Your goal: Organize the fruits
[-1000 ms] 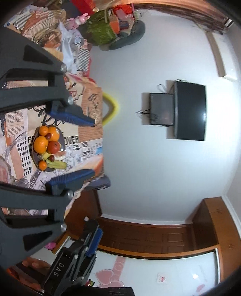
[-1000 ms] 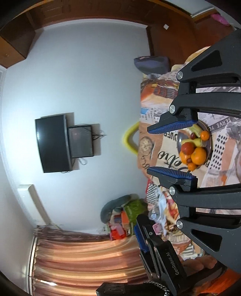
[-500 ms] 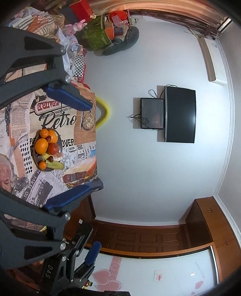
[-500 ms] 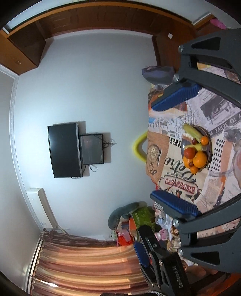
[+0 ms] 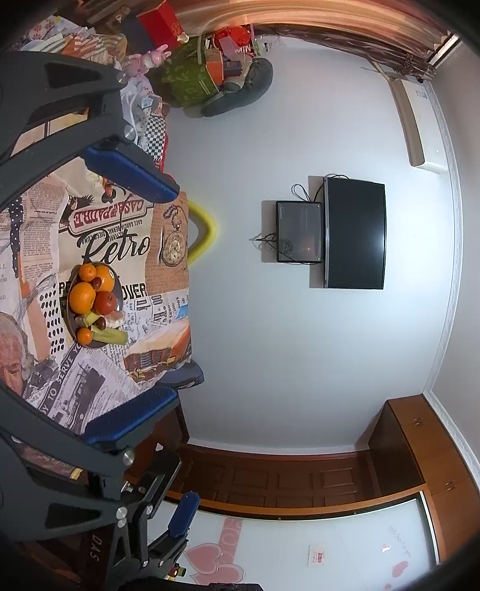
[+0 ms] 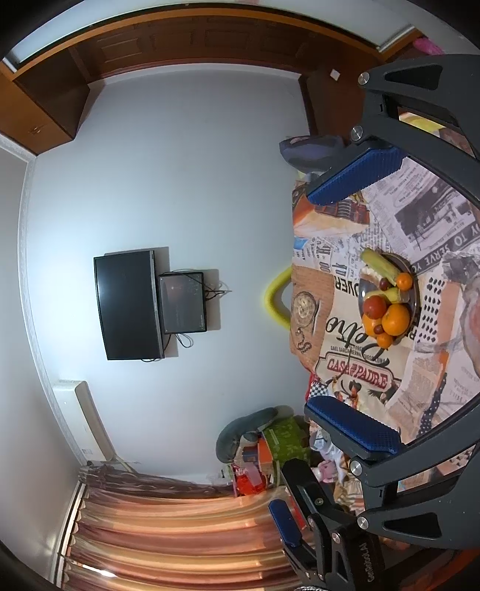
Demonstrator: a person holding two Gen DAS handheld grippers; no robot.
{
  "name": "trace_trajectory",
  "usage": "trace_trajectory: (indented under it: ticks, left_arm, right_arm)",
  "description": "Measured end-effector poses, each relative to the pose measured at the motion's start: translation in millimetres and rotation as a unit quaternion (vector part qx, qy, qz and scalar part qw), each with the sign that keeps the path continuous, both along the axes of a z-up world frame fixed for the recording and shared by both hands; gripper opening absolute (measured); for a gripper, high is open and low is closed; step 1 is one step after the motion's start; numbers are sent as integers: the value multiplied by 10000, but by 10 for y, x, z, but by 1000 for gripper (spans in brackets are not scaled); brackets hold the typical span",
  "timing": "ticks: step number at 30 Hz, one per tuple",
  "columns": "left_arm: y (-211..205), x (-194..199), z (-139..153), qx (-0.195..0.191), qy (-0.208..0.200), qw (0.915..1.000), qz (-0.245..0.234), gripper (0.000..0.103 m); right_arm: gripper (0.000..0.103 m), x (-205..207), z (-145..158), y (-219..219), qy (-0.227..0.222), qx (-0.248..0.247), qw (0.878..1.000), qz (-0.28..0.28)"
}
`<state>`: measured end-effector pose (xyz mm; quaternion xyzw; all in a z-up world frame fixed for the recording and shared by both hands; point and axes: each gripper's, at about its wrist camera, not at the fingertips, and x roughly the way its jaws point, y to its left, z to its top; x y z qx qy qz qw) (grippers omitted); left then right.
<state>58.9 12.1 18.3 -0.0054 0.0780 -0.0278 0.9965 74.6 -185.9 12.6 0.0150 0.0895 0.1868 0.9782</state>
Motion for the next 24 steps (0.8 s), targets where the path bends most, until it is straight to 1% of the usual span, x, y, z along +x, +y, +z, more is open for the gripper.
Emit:
trace_trajectory:
  ticks: [24]
  left_arm:
    - [2,42,-11,-89,88,9999,-37,103]
  right_arm:
    - [103,-58,41,6,-57,-64,10000,-11]
